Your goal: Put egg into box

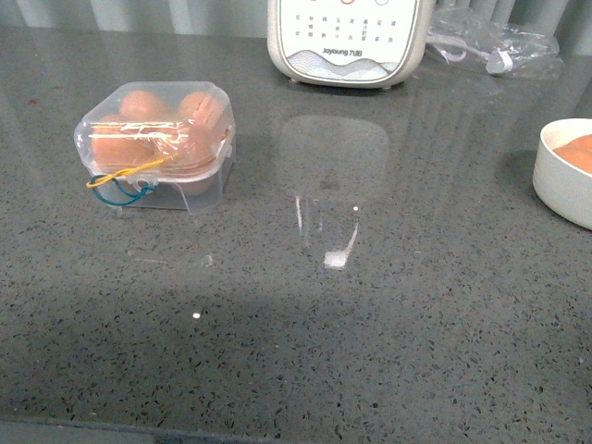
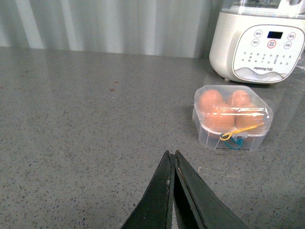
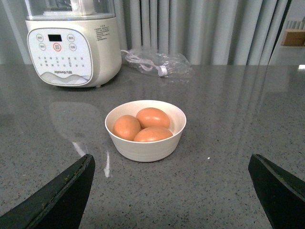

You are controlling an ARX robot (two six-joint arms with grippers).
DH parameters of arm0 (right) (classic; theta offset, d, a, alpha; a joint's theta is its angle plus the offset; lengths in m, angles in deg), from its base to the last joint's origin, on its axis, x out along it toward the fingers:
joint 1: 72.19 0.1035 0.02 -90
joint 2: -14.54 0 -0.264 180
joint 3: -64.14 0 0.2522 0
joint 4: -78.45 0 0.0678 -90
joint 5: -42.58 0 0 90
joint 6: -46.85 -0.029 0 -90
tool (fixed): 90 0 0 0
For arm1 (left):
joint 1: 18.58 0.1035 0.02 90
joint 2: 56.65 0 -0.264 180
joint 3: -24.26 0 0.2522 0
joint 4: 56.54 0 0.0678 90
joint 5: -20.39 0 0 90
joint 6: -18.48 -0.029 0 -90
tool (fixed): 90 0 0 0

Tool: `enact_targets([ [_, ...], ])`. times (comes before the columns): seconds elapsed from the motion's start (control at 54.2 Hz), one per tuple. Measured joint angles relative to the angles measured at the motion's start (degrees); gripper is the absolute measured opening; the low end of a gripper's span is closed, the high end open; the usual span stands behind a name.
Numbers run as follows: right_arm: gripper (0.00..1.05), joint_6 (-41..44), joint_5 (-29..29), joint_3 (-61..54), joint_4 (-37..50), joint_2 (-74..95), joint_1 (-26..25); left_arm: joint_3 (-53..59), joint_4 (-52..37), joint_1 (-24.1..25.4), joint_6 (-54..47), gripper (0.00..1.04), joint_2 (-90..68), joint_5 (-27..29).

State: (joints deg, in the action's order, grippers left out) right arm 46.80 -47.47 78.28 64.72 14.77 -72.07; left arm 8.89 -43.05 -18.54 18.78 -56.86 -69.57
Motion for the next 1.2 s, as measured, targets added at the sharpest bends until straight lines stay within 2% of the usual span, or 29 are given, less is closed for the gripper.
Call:
enact_targets([
  [0.203,0.98,0.0,0.0,0.0,0.0,0.0,0.0,0.0,0.2,0.0,0.1,0.05,0.0,0.0],
  [0.258,0.98,0.0,0.0,0.0,0.0,0.0,0.0,0.0,0.2,0.0,0.0,0.17,0.0,0.0],
  [0.516,0.98,0.0,0.0,0.0,0.0,0.0,0.0,0.0,0.2,0.0,0.0,0.56,0.0,0.0],
  [0.645,0.98,0.0,0.0,0.0,0.0,0.0,0.0,0.0,0.2,0.0,0.0,0.86,0.0,0.0],
  [0.756,0.98,0.0,0.0,0.0,0.0,0.0,0.0,0.0,0.2,0.0,-0.1,1.00,0.0,0.0],
  [1.198,0.98,0.0,0.0,0.0,0.0,0.0,0.0,0.0,0.2,0.0,0.0,0.98,0.0,0.0],
])
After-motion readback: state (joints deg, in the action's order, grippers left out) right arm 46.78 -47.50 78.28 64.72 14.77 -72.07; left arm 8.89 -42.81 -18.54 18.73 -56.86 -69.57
